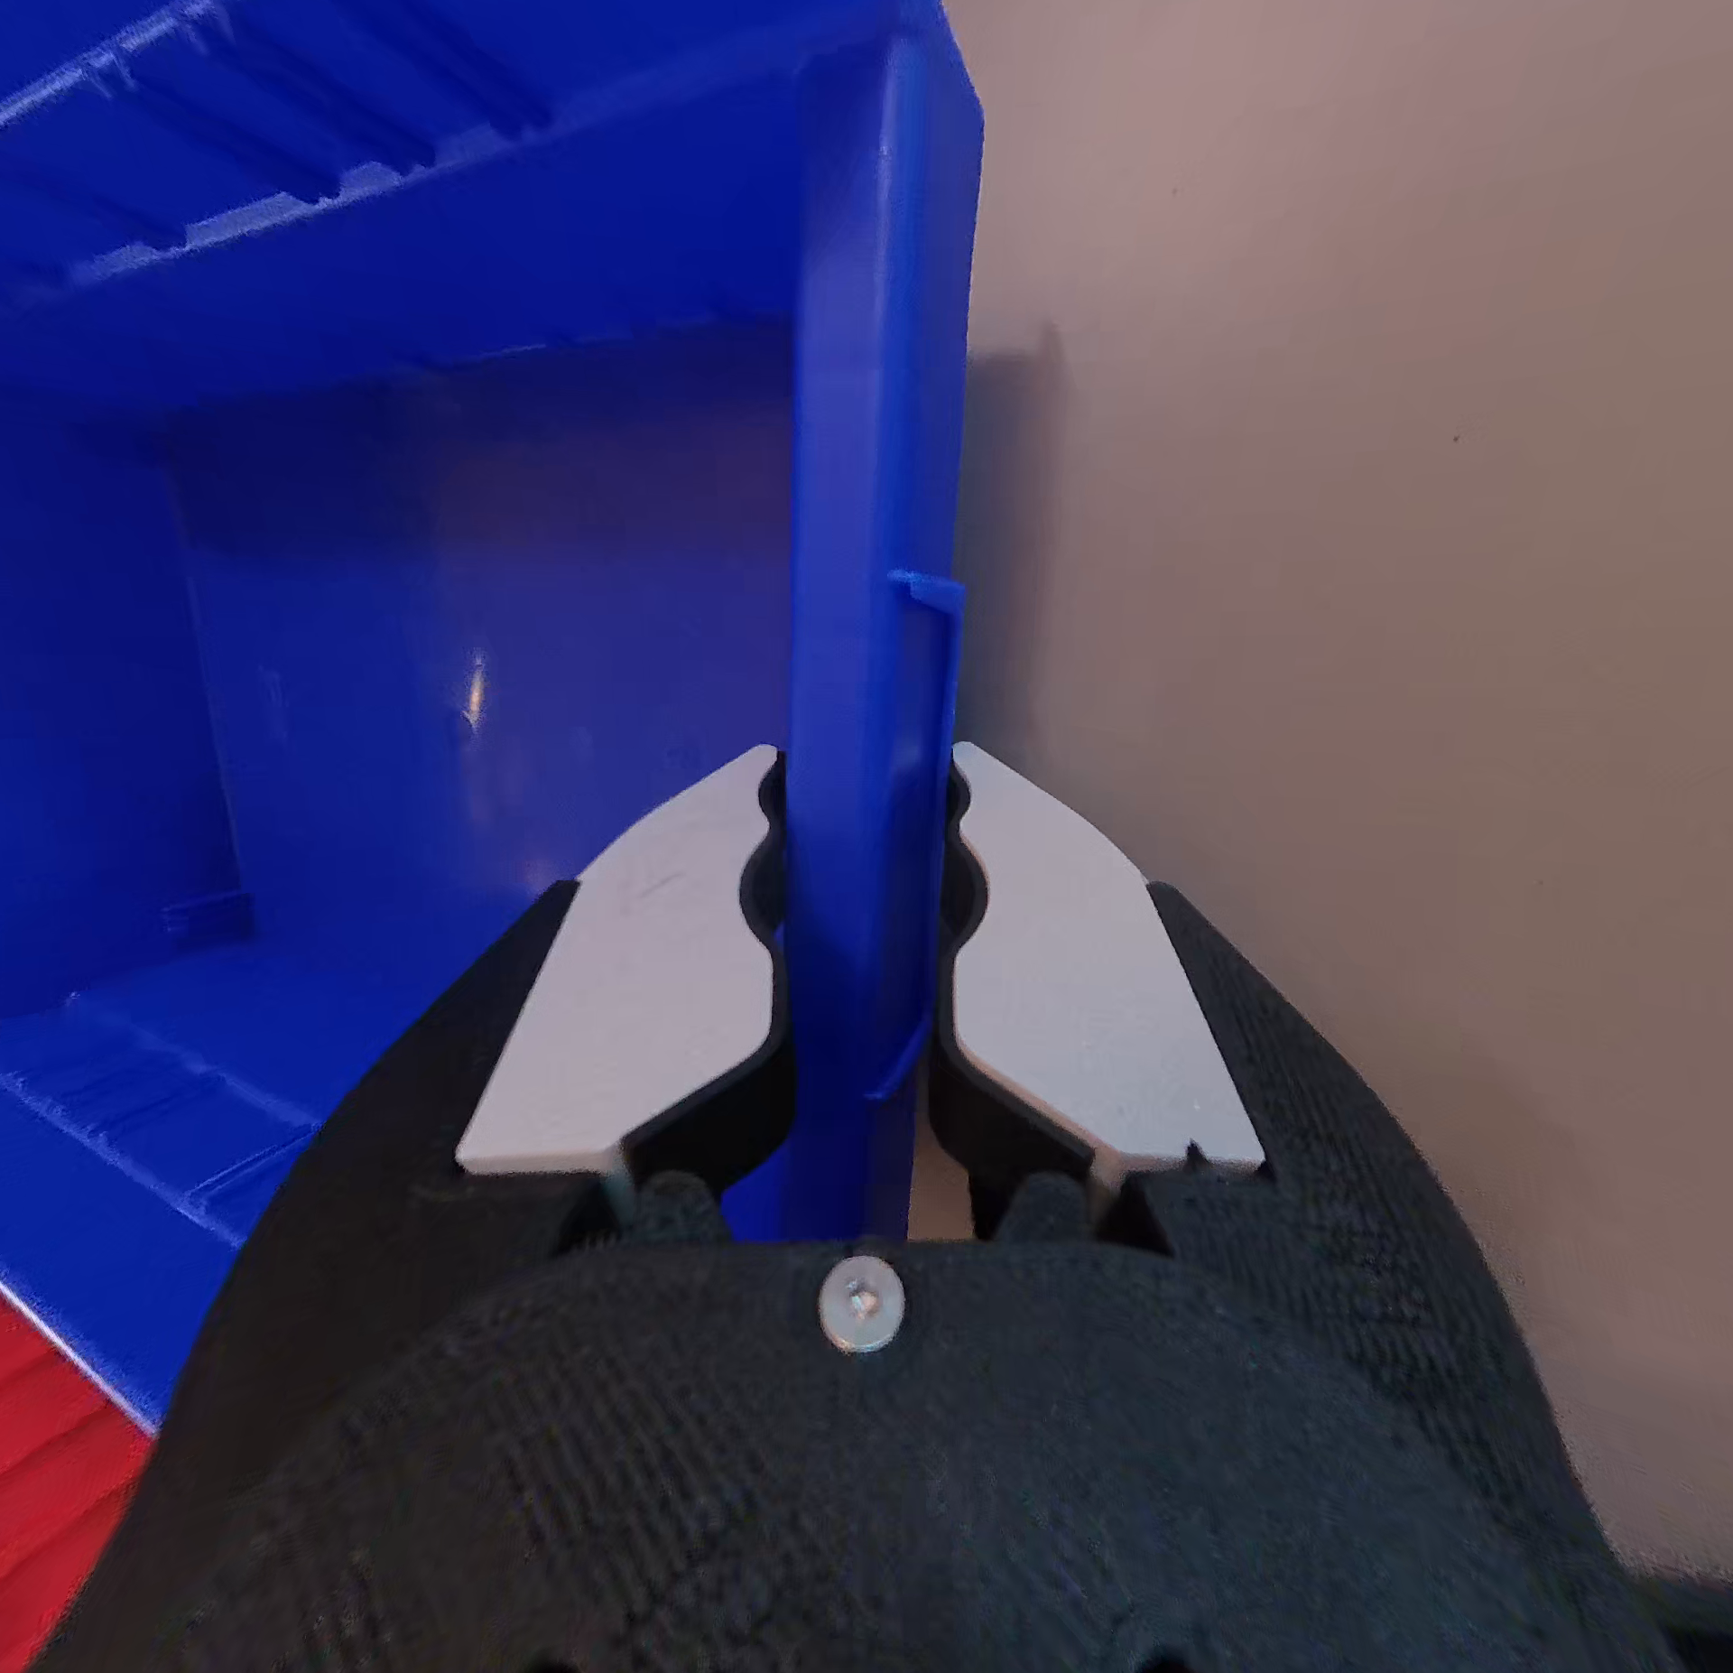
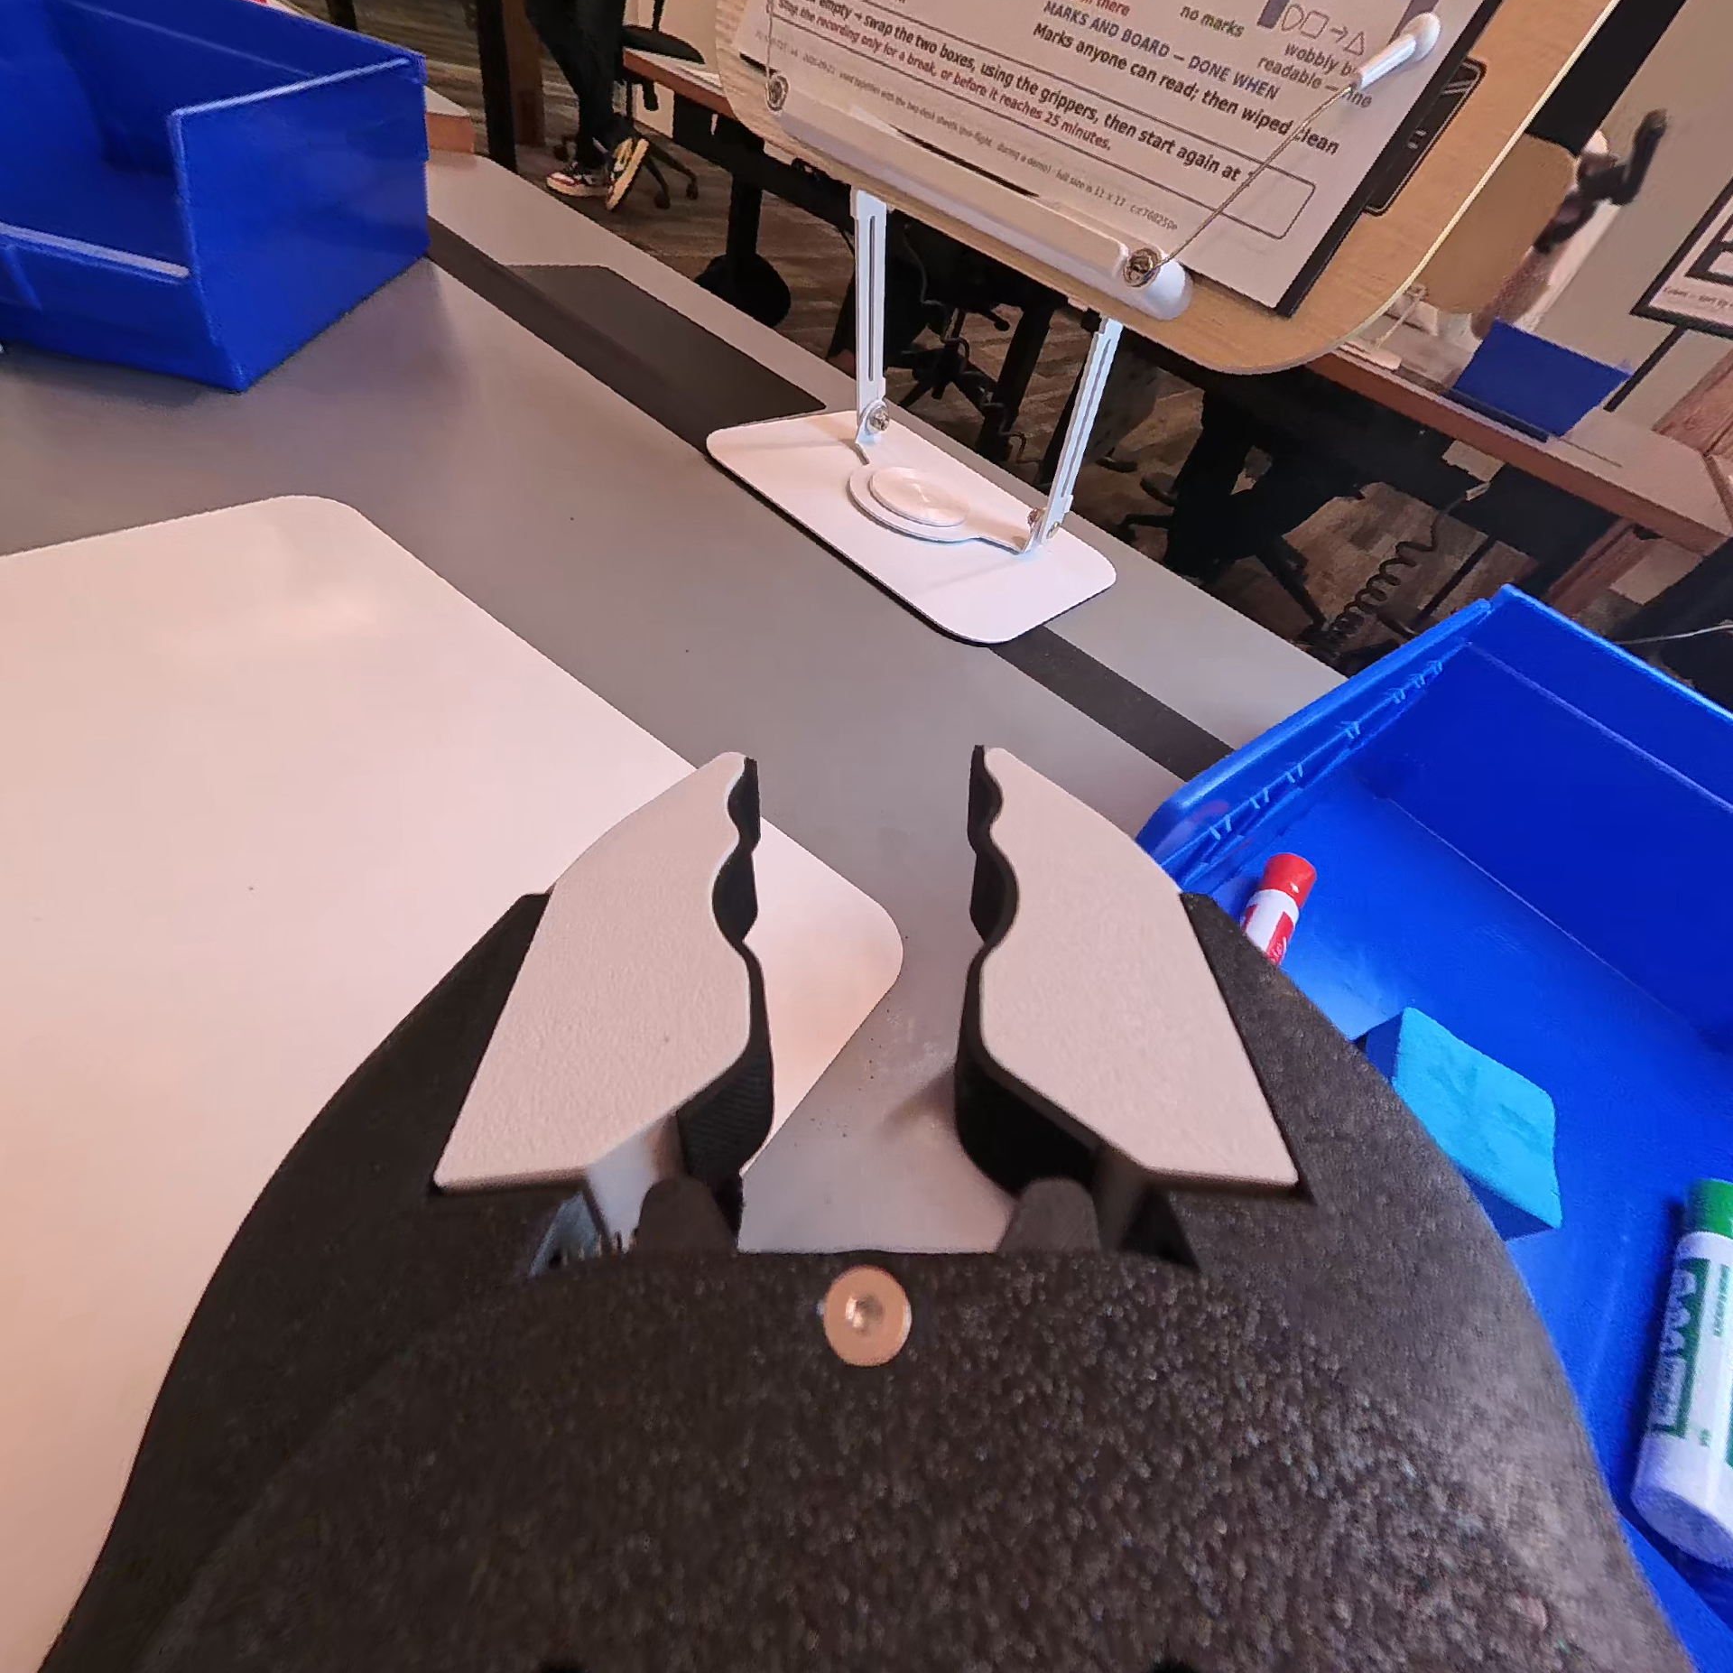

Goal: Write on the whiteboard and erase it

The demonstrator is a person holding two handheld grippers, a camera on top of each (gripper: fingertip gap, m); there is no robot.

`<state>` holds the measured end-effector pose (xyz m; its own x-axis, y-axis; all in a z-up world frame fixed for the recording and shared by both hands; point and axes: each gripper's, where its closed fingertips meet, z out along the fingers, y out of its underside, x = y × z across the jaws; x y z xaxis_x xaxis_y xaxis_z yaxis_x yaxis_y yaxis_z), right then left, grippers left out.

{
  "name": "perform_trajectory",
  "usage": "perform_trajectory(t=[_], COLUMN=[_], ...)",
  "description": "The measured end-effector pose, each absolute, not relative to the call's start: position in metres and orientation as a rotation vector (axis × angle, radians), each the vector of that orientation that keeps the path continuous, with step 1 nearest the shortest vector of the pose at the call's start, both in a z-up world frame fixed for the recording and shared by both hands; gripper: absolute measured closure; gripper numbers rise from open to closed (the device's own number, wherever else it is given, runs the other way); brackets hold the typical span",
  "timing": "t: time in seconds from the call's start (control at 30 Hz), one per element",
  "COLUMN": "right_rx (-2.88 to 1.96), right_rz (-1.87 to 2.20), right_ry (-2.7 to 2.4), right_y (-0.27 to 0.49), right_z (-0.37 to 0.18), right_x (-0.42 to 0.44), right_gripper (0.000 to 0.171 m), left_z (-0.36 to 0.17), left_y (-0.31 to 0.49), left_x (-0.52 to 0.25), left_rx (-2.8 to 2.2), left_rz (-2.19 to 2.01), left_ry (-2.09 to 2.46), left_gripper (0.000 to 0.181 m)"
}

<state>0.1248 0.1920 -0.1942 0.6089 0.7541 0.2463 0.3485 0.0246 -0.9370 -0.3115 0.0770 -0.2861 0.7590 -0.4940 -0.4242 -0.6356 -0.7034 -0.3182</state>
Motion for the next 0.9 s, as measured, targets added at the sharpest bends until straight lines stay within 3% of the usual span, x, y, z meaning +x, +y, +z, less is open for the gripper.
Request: perform_trajectory(t=[0.53, 0.73, 0.9], right_rx=[-1.618, -1.768, -1.922], right_rz=[0.374, 0.093, -0.175], right_ry=[-0.941, -0.996, -1.097], right_y=[0.199, 0.217, 0.24], right_z=[-0.204, -0.22, -0.241], right_x=[0.13, 0.169, 0.223], right_gripper=[0.126, 0.092, 0.086], left_z=[-0.284, -0.282, -0.281], left_y=[0.093, 0.094, 0.092], left_x=[-0.279, -0.277, -0.276], left_rx=[-2.253, -2.084, -2.043], left_rz=[0.51, 0.527, 0.493], left_ry=[1.171, 1.333, 1.38], left_gripper=[0.15, 0.151, 0.15])
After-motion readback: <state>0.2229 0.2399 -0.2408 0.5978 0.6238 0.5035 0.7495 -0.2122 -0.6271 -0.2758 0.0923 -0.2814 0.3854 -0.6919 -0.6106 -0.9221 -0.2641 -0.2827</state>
